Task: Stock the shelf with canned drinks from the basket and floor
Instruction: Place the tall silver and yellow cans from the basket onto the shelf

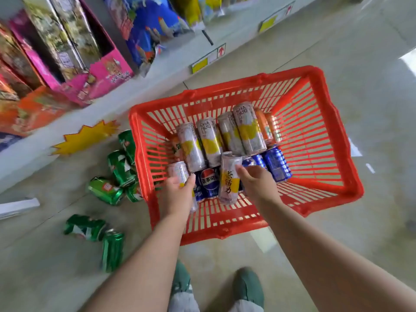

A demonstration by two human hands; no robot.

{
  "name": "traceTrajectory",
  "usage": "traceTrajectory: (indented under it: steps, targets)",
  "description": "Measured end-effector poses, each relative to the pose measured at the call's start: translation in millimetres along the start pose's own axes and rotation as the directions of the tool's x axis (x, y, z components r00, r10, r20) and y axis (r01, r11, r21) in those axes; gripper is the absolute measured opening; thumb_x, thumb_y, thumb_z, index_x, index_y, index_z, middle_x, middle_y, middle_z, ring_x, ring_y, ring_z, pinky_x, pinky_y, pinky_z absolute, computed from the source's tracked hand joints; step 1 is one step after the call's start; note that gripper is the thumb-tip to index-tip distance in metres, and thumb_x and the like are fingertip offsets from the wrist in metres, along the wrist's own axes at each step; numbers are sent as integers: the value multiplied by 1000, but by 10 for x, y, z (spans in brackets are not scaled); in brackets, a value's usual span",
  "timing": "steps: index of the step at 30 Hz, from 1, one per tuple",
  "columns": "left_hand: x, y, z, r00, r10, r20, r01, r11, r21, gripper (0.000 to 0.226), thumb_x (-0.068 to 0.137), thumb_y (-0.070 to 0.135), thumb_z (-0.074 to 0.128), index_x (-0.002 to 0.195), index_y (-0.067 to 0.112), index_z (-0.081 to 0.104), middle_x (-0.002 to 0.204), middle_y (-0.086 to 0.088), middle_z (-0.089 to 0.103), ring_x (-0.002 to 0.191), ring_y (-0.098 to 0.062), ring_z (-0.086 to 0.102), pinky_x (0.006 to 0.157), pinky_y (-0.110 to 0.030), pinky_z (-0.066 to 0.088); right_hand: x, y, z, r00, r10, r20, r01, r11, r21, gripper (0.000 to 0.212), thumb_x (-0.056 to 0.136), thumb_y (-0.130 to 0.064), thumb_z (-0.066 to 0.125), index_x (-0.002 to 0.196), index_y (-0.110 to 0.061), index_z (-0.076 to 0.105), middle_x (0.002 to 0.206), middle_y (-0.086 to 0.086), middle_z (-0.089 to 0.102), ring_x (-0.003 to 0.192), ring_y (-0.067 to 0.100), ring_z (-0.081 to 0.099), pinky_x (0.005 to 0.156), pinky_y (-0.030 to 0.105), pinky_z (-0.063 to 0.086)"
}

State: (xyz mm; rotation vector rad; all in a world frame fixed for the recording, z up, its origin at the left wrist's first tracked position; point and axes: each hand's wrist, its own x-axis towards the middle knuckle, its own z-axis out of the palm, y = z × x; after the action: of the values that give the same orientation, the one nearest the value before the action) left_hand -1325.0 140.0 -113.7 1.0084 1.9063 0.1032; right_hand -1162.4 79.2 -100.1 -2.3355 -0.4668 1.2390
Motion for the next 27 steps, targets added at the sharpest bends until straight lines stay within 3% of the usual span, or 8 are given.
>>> traceTrajectory:
  steps: [3, 5, 8, 12, 18, 22, 27]
  targets:
    - [216, -211, 289, 992, -59, -113, 68, 994, 82, 66, 80, 50, 66, 128, 8, 49, 127, -13, 56, 113, -35, 55, 95, -45, 46, 292, 140, 293, 998, 56, -14, -57, 994, -95, 41, 82, -48, 71, 76, -15, 48, 65, -2, 52, 58, 17, 49, 46, 24, 29]
    - [276, -254, 461, 974, -44, -222, 76, 988, 138, 70, 79, 40, 71, 131, 1, 44, 132, -20, 49, 119, -37, 49, 99, -45, 41, 417, 201, 479, 991, 70, -113, -85, 987, -133, 52, 71, -51, 80, 92, -10, 56, 90, 4, 62, 78, 23, 60, 57, 28, 37]
    - [282, -194, 642, 945, -42, -323, 128, 960, 249, 70, 80, 29, 73, 134, -1, 38, 136, -20, 40, 124, -36, 40, 101, -41, 35, 448, 202, 633, 967, 56, -249, -111, 971, -211, 63, 69, -50, 80, 107, -9, 53, 111, 8, 55, 100, 29, 58, 71, 32, 40]
    - [349, -192, 764, 926, -97, -365, 210, 935, 284, 68, 79, 22, 72, 133, -2, 37, 133, -21, 39, 120, -37, 43, 99, -42, 37, 476, 279, 607, 973, 24, -230, -75, 974, -214, 54, 67, -52, 74, 99, -11, 59, 105, 7, 59, 87, 24, 57, 67, 30, 38]
    - [458, -193, 650, 943, -262, -207, 271, 962, 17, 72, 70, 22, 79, 124, 2, 37, 119, -21, 59, 104, -40, 61, 84, -43, 50, 347, 198, 321, 987, -36, -158, 32, 999, -24, 50, 68, -36, 80, 107, -18, 56, 95, -2, 67, 87, 19, 64, 81, 40, 55]
    - [217, -19, 359, 975, -179, -132, 179, 984, -18, 66, 65, 20, 80, 118, 7, 44, 114, -14, 60, 93, -32, 62, 77, -35, 51, 216, 27, 100, 990, -16, -138, 26, 997, 71, 48, 62, -41, 77, 102, -19, 60, 88, -2, 71, 81, 23, 69, 78, 45, 59]
    - [-266, 425, -214, 996, -52, -68, 50, 998, -38, 55, 64, 25, 80, 110, 16, 51, 109, -6, 63, 96, -29, 62, 84, -37, 52, -245, -397, -383, 990, -64, -122, 84, 982, 171, 47, 58, -39, 75, 97, -15, 64, 80, -3, 71, 69, 15, 66, 65, 31, 52]
